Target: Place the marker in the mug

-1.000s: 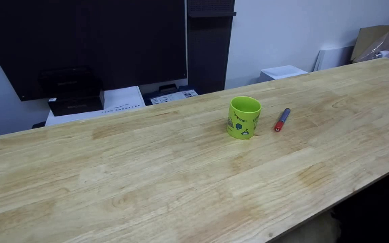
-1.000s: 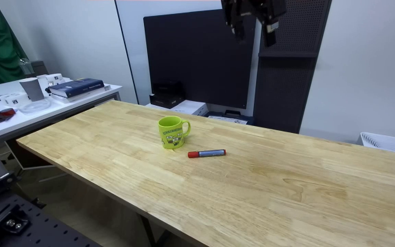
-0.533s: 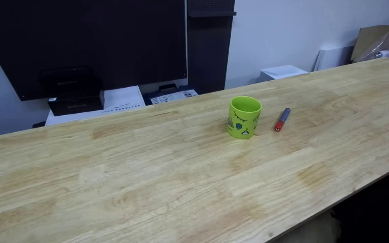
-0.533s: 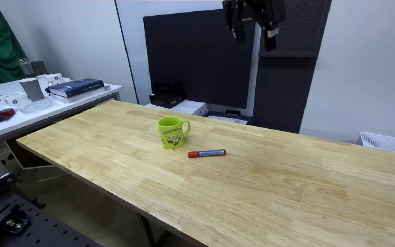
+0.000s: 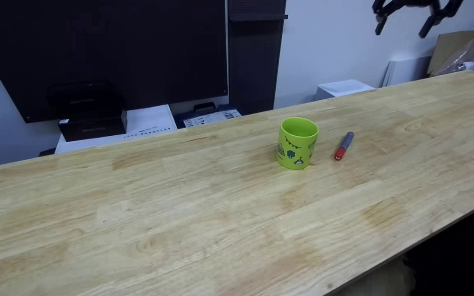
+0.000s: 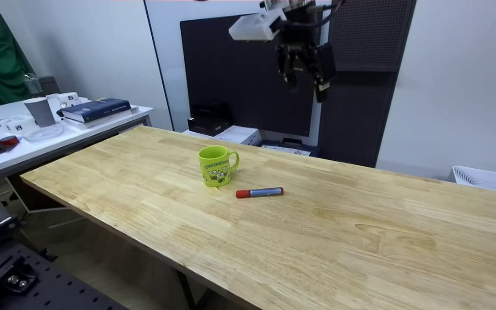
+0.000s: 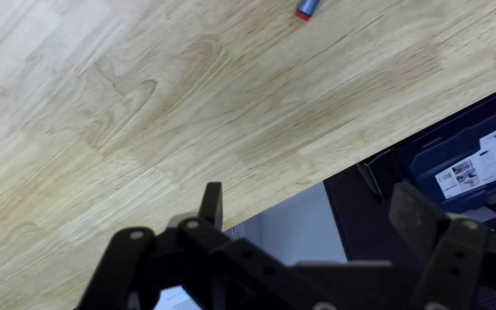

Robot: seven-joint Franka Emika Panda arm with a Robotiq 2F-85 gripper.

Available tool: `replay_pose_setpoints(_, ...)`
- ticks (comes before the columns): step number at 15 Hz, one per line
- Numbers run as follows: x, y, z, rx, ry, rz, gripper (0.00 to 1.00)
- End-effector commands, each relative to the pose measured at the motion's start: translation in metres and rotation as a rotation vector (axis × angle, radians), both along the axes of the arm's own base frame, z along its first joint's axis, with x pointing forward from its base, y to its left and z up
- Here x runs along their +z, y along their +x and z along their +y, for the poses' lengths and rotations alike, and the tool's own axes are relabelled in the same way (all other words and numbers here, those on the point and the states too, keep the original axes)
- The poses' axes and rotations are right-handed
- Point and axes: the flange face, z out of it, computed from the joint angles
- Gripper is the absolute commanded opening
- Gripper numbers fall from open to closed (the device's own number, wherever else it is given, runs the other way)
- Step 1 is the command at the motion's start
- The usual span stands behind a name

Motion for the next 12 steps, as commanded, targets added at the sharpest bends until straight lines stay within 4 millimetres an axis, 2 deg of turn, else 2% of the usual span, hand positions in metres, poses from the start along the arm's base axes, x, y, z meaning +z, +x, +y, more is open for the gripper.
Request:
replay_pose_setpoints(1, -0.04, 0.049, 0.014, -0.054, 0.061, -0.026, 1.0)
replay_pose_setpoints(5, -0.083, 0.082, 0.049, -0.086, 0.162, -0.005, 1.0)
replay_pose_setpoints(7, -0.101, 0.088, 0.062, -0.097, 0.196, 0.056, 1.0)
replay_pose_setpoints(8, -0.093, 0.074, 0.058, -0.072, 0.167, 0.023, 1.0)
replay_pose_setpoints(10, -0.106, 0.08, 0.066, -0.071, 0.181, 0.053, 1.0)
replay_pose_setpoints(12, -0.108, 0.082, 0.065, -0.074, 0.184, 0.055, 1.0)
